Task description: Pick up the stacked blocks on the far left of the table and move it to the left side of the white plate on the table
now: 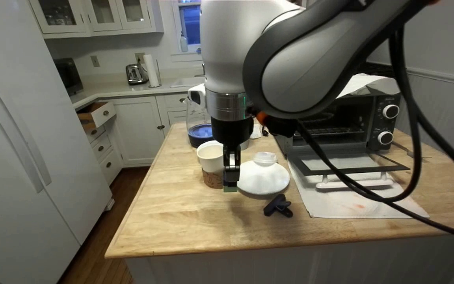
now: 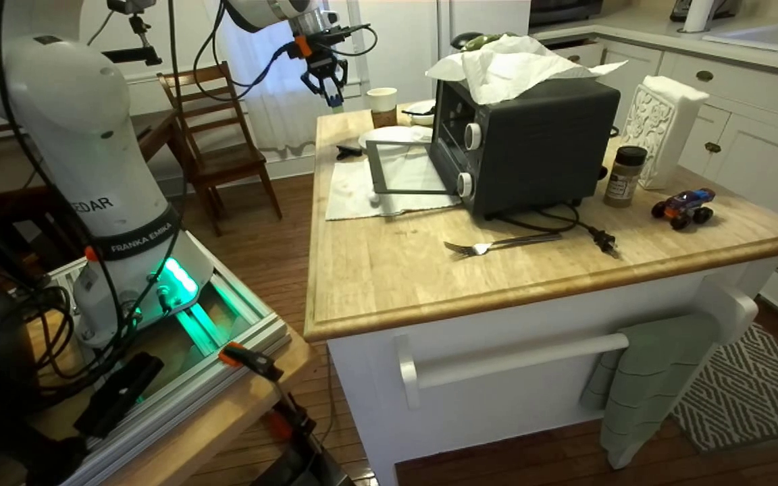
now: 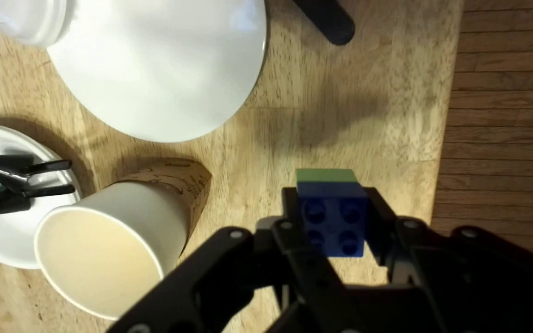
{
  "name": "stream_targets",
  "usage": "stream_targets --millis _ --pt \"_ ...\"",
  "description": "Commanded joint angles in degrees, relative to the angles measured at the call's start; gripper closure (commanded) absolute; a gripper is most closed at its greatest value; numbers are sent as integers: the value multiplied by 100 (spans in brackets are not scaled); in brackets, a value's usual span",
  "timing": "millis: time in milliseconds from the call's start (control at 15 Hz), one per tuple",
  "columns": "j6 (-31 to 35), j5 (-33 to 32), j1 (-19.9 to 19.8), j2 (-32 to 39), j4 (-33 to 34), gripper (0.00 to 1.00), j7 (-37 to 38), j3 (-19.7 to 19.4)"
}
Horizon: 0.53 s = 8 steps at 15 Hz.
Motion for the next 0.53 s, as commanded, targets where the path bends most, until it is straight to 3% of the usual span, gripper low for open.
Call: stream_targets --millis 0,467 --pt "-207 -110 264 555 674 88 428 -157" --pt "-369 -264 735 1159 1234 88 1101 -416"
